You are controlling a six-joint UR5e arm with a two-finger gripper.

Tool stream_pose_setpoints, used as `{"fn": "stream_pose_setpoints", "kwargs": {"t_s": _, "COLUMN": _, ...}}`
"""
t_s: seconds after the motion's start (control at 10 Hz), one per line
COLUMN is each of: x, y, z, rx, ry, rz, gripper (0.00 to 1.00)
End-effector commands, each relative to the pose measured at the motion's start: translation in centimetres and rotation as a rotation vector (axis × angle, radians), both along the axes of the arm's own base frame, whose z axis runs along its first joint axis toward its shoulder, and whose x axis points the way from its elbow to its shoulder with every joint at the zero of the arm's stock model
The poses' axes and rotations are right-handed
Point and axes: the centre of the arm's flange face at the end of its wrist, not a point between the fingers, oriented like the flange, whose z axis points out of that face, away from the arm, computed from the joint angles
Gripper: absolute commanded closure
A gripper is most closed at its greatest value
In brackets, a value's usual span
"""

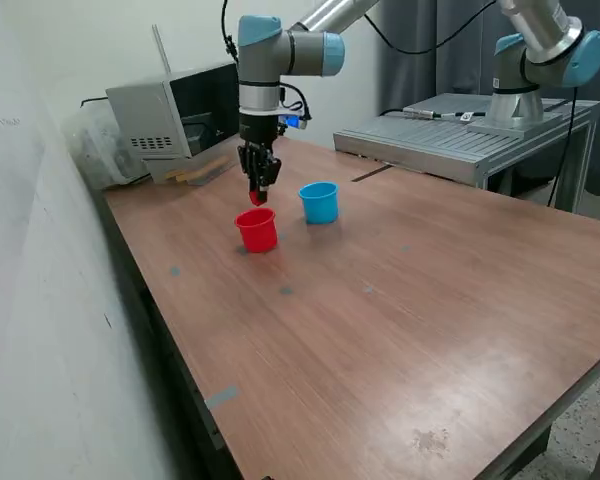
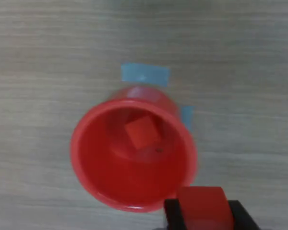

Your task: Place red objects in the red bin, and blue objects in the blue bin.

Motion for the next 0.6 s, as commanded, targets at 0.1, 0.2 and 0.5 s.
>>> {"fn": "stream_pose_setpoints", "kwargs": {"t_s": 0.1, "x": -1.1, "y": 4.1, "z": -1.8, "rx": 0.0, "ry": 0.007, "rz": -0.048, "gripper": 1.0}}
{"fn": "stream_pose_setpoints", "kwargs": {"t_s": 0.2, "x": -1.0, "y": 4.7, "z": -1.8, "rx": 0.001, "ry": 0.009, "rz": -0.056, "gripper": 1.0}}
{"fn": "stream_pose_setpoints", "kwargs": {"t_s": 0.5, "x": -0.9, "y": 4.9, "z": -1.9, "rx": 0.005, "ry": 0.014, "rz": -0.058, "gripper": 1.0}}
